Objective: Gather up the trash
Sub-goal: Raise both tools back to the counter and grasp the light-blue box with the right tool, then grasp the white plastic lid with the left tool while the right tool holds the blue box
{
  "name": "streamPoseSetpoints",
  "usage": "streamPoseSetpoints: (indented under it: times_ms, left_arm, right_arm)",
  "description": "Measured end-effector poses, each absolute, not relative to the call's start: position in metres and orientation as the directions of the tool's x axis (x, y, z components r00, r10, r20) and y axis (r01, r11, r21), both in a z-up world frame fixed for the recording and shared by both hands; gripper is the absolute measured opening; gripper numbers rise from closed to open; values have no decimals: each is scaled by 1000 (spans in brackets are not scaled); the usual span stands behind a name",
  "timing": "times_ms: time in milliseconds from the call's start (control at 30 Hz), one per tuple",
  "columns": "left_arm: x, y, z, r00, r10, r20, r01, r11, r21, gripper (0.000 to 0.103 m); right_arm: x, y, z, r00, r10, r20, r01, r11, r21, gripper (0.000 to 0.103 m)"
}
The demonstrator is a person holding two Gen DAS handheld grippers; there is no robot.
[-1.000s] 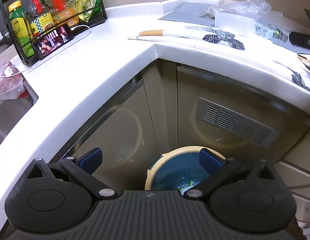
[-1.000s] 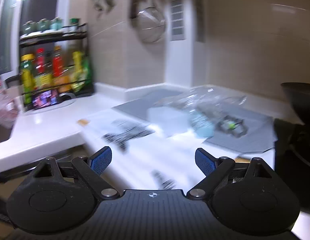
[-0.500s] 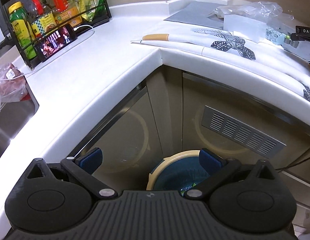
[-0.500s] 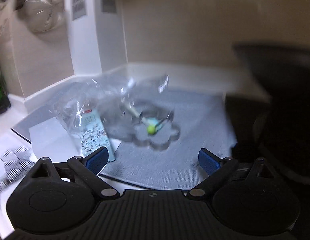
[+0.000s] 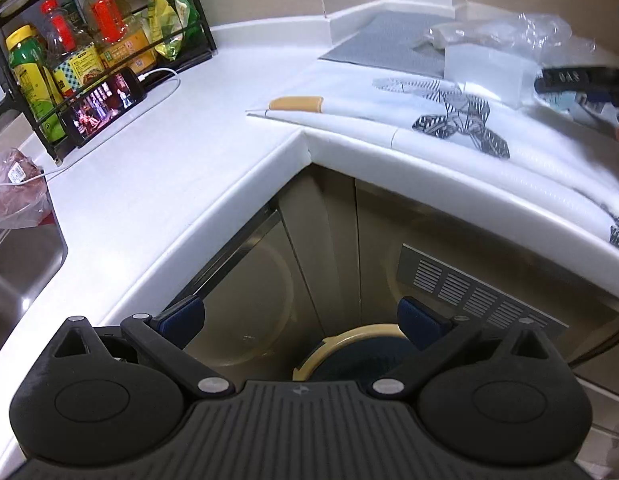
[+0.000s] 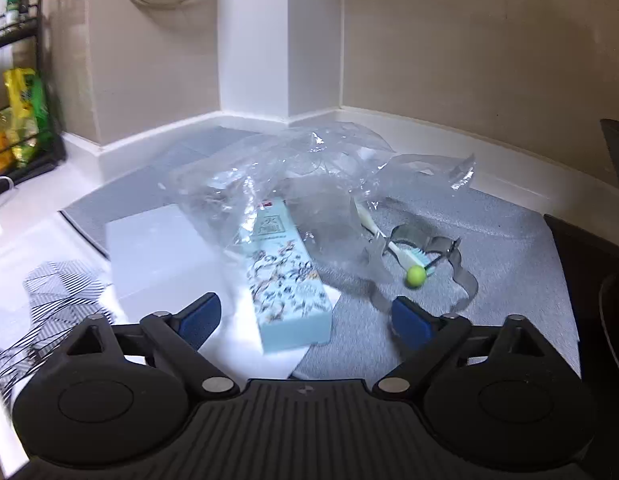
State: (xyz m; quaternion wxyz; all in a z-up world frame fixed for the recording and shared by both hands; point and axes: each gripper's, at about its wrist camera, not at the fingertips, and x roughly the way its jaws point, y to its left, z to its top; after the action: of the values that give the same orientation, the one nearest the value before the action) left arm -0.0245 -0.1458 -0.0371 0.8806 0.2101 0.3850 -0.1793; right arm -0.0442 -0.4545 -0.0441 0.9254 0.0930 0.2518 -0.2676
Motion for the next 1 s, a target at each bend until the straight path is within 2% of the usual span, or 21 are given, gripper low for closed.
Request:
streamPoseSetpoints:
  times_ms: [33,67,133,300,433,600,1000]
  left_arm:
    - [-25,-147,-37,641,-151,-753,478,846,237,103]
    - [-25,-148,-36,644,-150,-750,478,845,241,103]
    - [-25,-151,-33,653,-149,-742,473,846,247,103]
    - [-17,-170,-22,666,-160,-729,483,837,257,103]
    - [-9,-205,-12,676,-184,-714,504,822,266,103]
    - [7,-261,4,693,-227,-684,516,820,250,103]
    - [83,-367,31,613,-317,-724,483,875,26,103]
  right_arm:
    - [-41,-458,-45,733,-441,-518,540,840,49,63]
    - [-39,-461,-47,737,-415,-533,529,846,73,47]
    - [-46,-467,-48,762,-377,-526,513,848,135,46]
    - [-77,-467,-47,792,-357,-496,476,870,133,43]
    - [-92,-482,-52,812,-291,-506,461,851,250,43]
    - [-82,-473,-52,797,-310,-518,464,863,198,43]
    - [-84,-480,-54,805,-293,-517,464,853,238,44]
